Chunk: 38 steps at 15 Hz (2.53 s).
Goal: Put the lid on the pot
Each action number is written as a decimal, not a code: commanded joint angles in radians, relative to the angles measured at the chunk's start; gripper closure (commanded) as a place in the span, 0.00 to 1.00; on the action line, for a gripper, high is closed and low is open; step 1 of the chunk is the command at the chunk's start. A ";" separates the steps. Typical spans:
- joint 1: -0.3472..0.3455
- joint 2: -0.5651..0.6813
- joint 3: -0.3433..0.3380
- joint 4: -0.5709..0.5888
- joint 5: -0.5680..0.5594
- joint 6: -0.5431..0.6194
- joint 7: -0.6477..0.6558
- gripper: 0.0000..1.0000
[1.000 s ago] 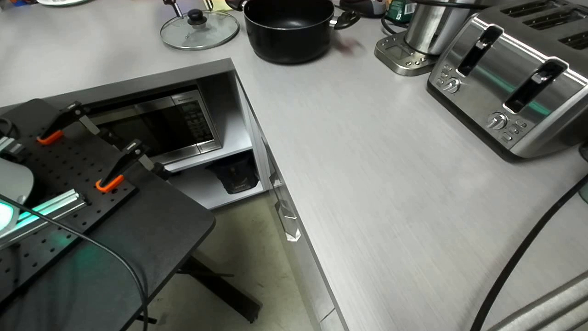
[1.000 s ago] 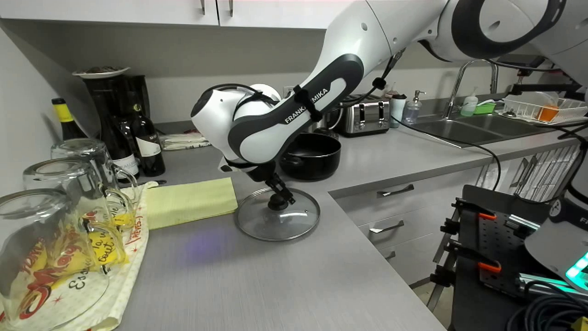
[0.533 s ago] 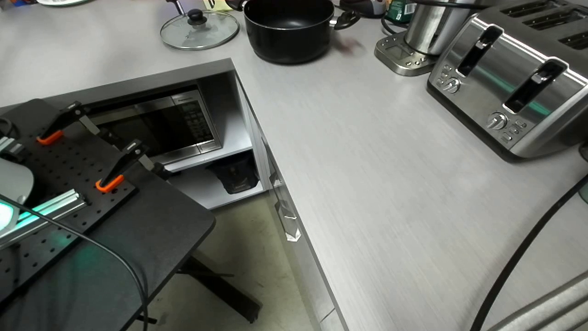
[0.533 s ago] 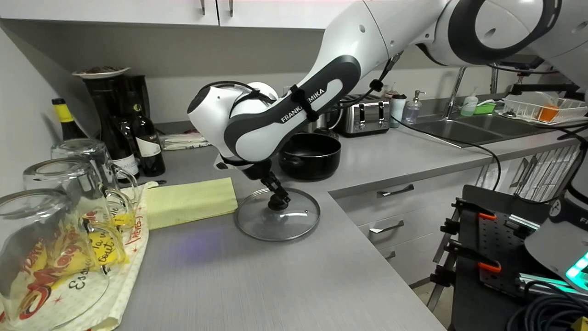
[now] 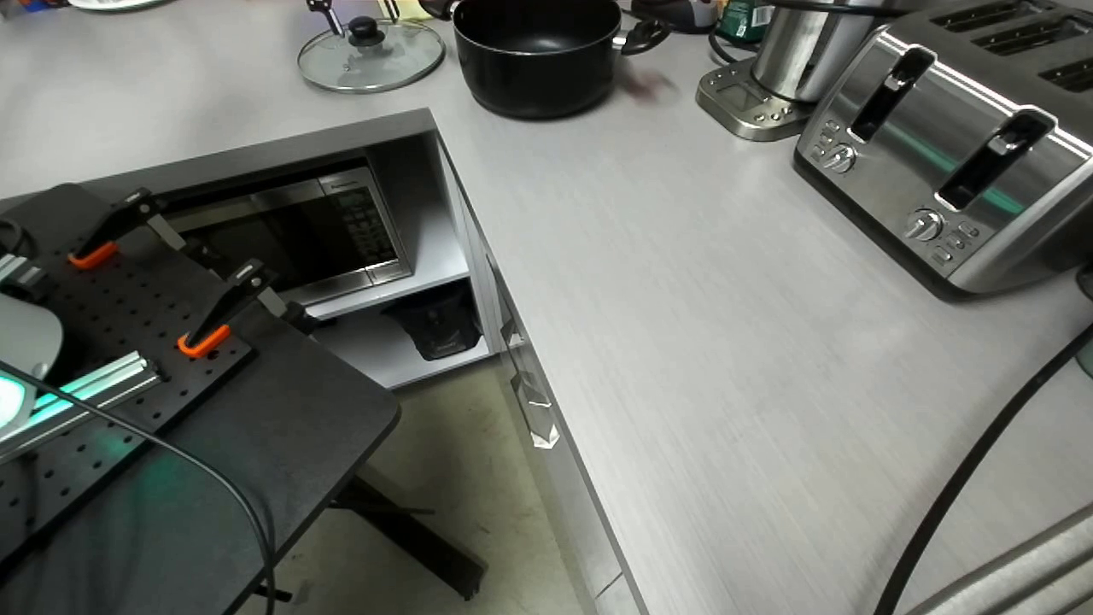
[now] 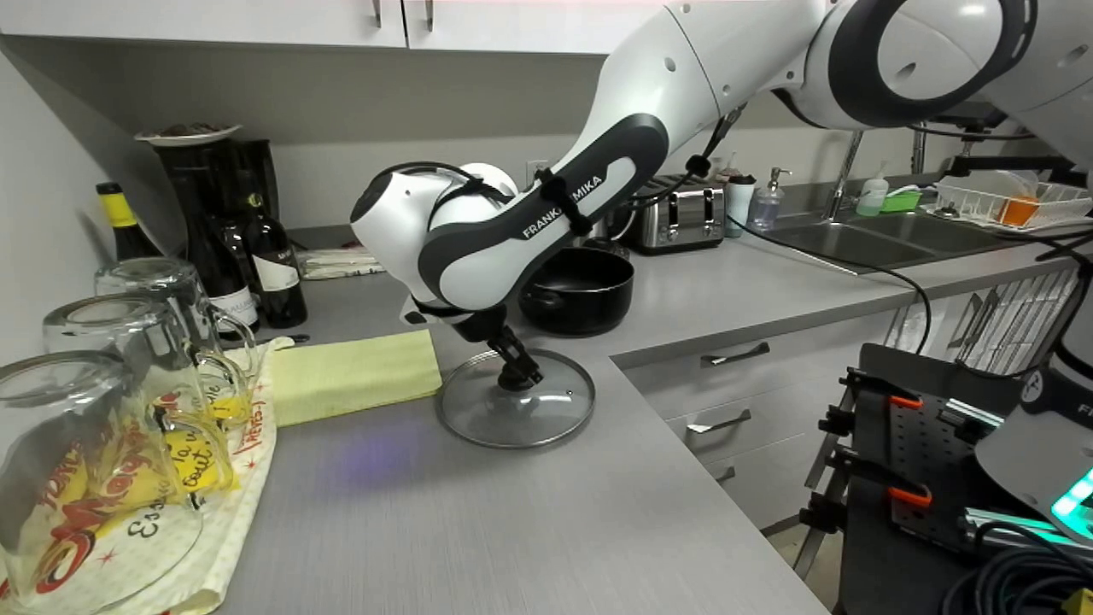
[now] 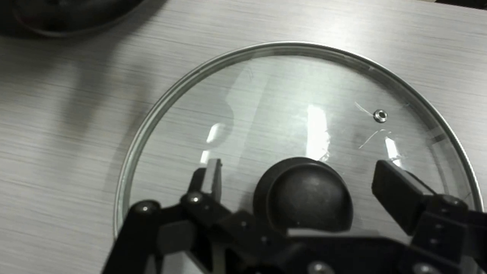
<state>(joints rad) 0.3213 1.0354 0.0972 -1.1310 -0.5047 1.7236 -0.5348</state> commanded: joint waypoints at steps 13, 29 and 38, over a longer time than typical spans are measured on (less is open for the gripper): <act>0.021 0.032 -0.001 0.070 0.004 -0.030 -0.043 0.75; 0.027 -0.322 0.024 -0.261 -0.047 -0.019 -0.060 0.75; 0.000 -0.440 0.024 -0.308 -0.100 -0.074 -0.036 0.75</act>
<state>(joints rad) 0.3403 0.6489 0.1197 -1.4148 -0.5795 1.6838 -0.5803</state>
